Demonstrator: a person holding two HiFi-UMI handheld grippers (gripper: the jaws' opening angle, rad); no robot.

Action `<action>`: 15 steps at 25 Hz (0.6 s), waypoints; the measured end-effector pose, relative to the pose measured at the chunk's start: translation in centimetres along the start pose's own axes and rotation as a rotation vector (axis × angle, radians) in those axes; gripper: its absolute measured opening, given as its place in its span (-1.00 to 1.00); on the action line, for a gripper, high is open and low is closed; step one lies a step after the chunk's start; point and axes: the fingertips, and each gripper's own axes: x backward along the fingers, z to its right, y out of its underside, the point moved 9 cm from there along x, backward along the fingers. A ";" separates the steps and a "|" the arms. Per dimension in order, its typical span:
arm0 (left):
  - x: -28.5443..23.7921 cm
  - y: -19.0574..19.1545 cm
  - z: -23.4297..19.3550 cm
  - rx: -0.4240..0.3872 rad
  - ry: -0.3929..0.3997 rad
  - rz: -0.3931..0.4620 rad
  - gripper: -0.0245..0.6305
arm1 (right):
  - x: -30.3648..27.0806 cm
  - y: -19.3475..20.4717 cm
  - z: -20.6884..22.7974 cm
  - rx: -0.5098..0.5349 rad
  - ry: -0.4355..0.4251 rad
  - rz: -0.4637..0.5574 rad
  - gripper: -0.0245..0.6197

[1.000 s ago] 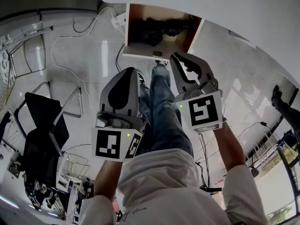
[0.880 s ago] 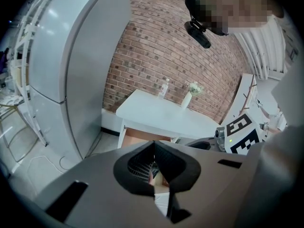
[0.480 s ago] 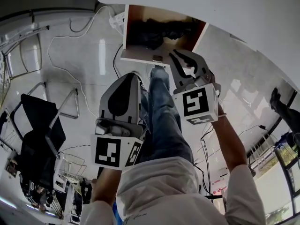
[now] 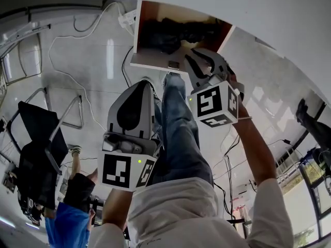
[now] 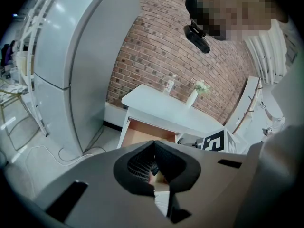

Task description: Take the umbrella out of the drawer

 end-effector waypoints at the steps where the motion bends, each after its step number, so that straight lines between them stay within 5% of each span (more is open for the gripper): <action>1: 0.0 0.1 -0.1 0.005 -0.003 -0.001 -0.87 | -0.4 0.1 0.0 0.011 -0.007 -0.010 -0.64; 15: -0.8 1.0 -0.9 0.025 -0.008 -0.001 -0.87 | -5.5 1.7 0.1 0.257 -0.037 -0.147 -0.50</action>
